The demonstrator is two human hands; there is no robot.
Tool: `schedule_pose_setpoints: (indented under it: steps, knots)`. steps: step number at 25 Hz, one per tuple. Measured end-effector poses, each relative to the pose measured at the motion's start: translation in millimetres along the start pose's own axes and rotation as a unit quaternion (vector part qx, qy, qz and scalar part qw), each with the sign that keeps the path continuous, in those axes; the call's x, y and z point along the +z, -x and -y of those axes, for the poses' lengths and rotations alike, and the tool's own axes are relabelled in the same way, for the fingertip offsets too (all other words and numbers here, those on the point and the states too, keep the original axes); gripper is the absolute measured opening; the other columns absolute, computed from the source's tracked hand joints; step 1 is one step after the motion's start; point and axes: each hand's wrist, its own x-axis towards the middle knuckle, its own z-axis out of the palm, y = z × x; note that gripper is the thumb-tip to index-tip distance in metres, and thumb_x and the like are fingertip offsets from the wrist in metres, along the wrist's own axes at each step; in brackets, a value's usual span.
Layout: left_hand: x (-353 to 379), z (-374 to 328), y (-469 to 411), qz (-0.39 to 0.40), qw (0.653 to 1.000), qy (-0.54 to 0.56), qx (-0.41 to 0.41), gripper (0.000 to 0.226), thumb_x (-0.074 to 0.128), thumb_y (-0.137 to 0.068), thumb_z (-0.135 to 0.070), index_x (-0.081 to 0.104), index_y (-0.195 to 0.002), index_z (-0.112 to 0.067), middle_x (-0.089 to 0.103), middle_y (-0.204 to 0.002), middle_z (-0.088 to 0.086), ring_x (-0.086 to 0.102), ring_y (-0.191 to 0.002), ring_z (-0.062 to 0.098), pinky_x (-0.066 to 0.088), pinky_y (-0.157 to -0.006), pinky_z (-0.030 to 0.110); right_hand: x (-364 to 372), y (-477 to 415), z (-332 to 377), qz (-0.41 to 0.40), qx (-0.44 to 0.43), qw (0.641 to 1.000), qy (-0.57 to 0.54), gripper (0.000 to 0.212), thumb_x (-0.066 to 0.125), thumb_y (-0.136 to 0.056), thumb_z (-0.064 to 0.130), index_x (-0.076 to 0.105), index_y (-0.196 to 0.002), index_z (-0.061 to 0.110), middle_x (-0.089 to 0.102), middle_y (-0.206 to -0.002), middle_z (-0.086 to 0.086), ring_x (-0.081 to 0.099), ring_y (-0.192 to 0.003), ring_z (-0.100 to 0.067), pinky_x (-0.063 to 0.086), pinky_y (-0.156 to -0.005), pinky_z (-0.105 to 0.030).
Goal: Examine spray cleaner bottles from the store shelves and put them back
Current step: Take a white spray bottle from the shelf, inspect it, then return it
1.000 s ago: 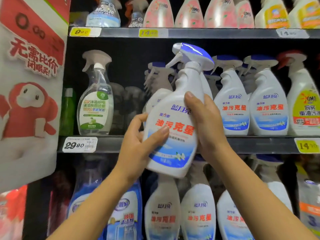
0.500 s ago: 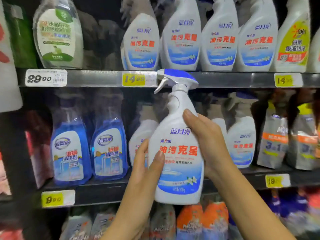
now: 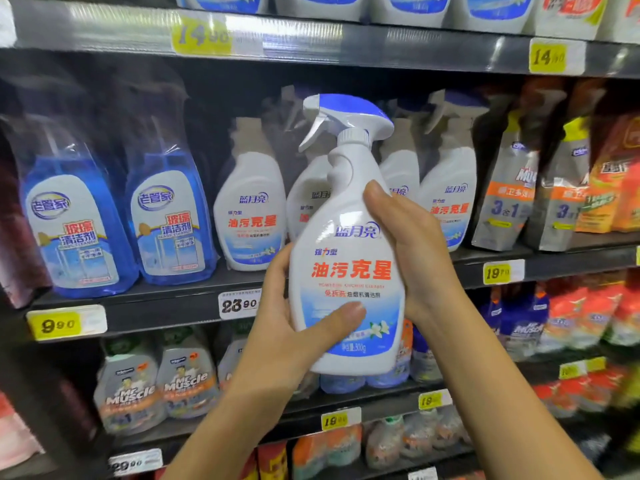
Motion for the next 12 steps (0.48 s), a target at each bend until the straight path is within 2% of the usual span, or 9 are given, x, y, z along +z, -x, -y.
schedule_pose_setpoints:
  steps: [3, 5, 7, 9, 12]
  knots:
    - [-1.0, 11.8, 1.9, 0.019, 0.995, -0.079, 0.058, 0.088, 0.087, -0.055, -0.011, 0.042, -0.121, -0.049, 0.066, -0.110, -0.023, 0.065, -0.101, -0.001, 0.054, -0.070, 0.014, -4.7, 2.7, -3.8, 0.025, -0.043, 0.999, 0.023, 0.015, 0.065, -0.085, 0.029, 0.065, -0.084, 0.014, 0.069, -0.071, -0.006, 0.067, -0.063, -0.017, 0.052, -0.055, -0.025]
    - [-3.2, 17.3, 1.4, 0.027, 0.992, -0.098, 0.072, 0.091, 0.087, -0.055, -0.019, 0.040, -0.123, -0.055, 0.062, -0.116, -0.026, 0.062, -0.105, -0.003, 0.053, -0.074, 0.013, -7.8, 4.1, -6.4, 0.047, -0.077, 0.996, 0.027, 0.009, 0.064, -0.085, 0.024, 0.067, -0.091, 0.017, 0.071, -0.074, -0.001, 0.068, -0.065, -0.013, 0.053, -0.056, -0.023]
    - [-7.5, 22.3, -0.2, 0.026, 0.991, -0.105, 0.078, 0.087, 0.085, -0.055, -0.026, 0.040, -0.120, -0.062, 0.060, -0.118, -0.027, 0.061, -0.107, -0.004, 0.053, -0.075, 0.013, -11.6, 5.8, -10.0, 0.079, -0.088, 0.993, 0.004, 0.018, 0.070, -0.083, 0.021, 0.068, -0.100, 0.018, 0.074, -0.086, -0.002, 0.070, -0.075, -0.014, 0.055, -0.062, -0.024]
    - [-12.3, 28.5, -0.2, 0.028, 0.990, -0.109, 0.085, 0.085, 0.085, -0.056, -0.026, 0.041, -0.119, -0.064, 0.059, -0.117, -0.029, 0.060, -0.107, -0.005, 0.053, -0.075, 0.013, -16.0, 8.0, -15.4, 0.111, -0.087, 0.990, -0.009, 0.036, 0.080, -0.073, 0.030, 0.069, -0.107, 0.021, 0.074, -0.097, -0.004, 0.070, -0.086, -0.017, 0.056, -0.070, -0.026]
    - [-18.3, 42.7, 3.9, 0.030, 0.990, -0.109, 0.079, 0.086, 0.086, -0.056, -0.024, 0.043, -0.120, -0.062, 0.059, -0.118, -0.028, 0.061, -0.107, -0.001, 0.055, -0.075, 0.016, -22.1, 12.8, -26.9, 0.139, -0.077, 0.987, -0.002, 0.049, 0.084, -0.066, 0.039, 0.070, -0.110, 0.022, 0.074, -0.102, -0.003, 0.070, -0.092, -0.016, 0.055, -0.074, -0.025]
